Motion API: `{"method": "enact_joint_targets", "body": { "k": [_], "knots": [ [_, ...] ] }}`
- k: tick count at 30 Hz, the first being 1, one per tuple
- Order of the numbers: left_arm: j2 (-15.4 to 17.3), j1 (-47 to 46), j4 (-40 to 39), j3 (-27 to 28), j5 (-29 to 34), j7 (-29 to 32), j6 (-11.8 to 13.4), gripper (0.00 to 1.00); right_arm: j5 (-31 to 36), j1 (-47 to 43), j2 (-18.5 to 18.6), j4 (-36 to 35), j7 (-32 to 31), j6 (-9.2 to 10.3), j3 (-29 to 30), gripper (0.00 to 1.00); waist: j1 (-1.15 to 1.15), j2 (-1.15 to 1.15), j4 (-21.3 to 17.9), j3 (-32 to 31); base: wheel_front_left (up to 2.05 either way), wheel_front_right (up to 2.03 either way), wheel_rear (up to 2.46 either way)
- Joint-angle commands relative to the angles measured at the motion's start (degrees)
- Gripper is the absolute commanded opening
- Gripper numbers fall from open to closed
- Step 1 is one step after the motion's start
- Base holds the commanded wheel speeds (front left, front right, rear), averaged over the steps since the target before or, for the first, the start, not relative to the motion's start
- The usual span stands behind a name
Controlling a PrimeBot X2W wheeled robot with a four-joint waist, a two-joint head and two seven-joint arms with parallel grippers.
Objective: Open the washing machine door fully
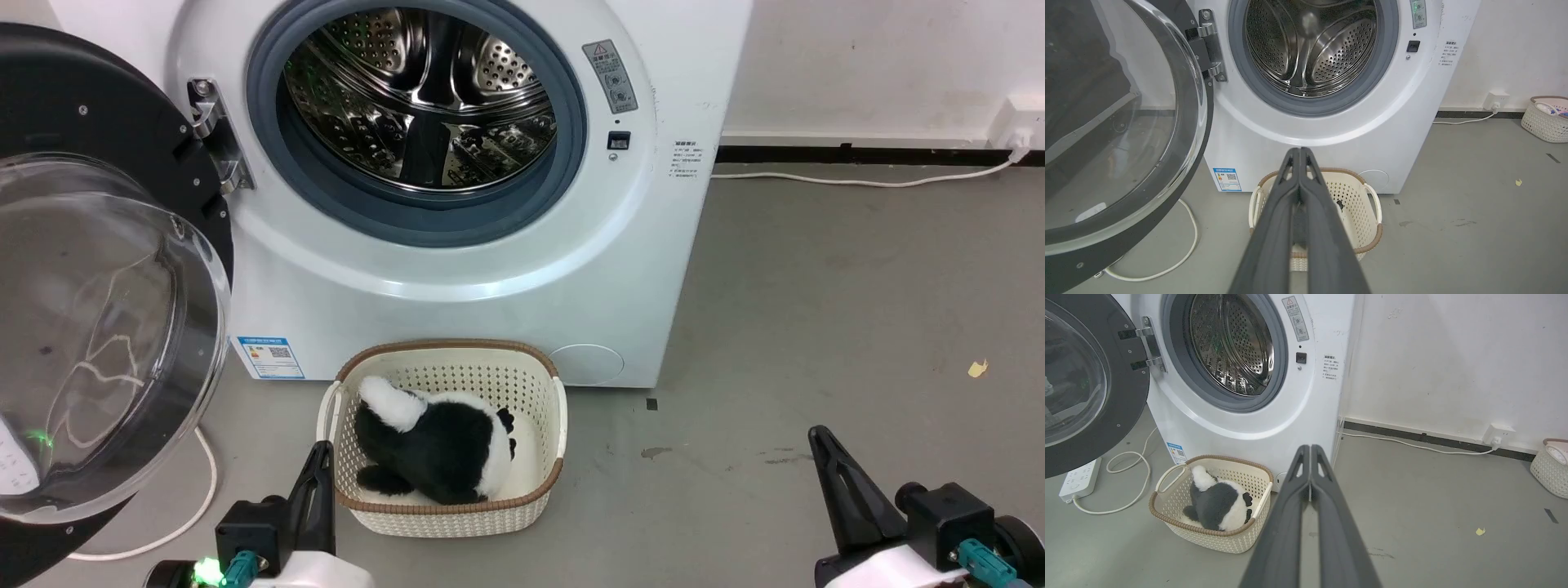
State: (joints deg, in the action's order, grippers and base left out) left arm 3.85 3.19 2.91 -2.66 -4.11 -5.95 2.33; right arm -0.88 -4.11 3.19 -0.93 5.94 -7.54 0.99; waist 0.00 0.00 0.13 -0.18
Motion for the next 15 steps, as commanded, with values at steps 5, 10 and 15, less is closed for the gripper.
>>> {"method": "enact_joint_targets", "body": {
  "k": [5, 10, 15],
  "knots": [
    [-0.4, -1.3, -0.6, 0.5, 0.9, 0.9, -0.5, 0.00, 0.4, 1.4, -0.2, 0.2, -0.9, 0.04, -0.2, 0.00, 0.00, 0.00, 0.0, 0.0, 0.00, 0.00, 0.00],
    [-0.5, -1.4, -0.8, 0.7, 1.2, 1.4, -0.7, 0.00, 0.4, 1.7, -0.2, 0.3, -1.3, 0.04, -0.3, 0.00, 0.00, 0.00, 0.0, 0.0, 0.00, 0.00, 0.00],
    [-0.6, -1.7, -1.2, 1.1, 1.7, 2.2, -1.0, 0.00, 0.5, 2.1, -0.2, 0.4, -2.2, 0.04, -0.4, 0.00, 0.00, 0.00, 0.0, 0.1, 0.00, 0.00, 0.00]
  ]
}}
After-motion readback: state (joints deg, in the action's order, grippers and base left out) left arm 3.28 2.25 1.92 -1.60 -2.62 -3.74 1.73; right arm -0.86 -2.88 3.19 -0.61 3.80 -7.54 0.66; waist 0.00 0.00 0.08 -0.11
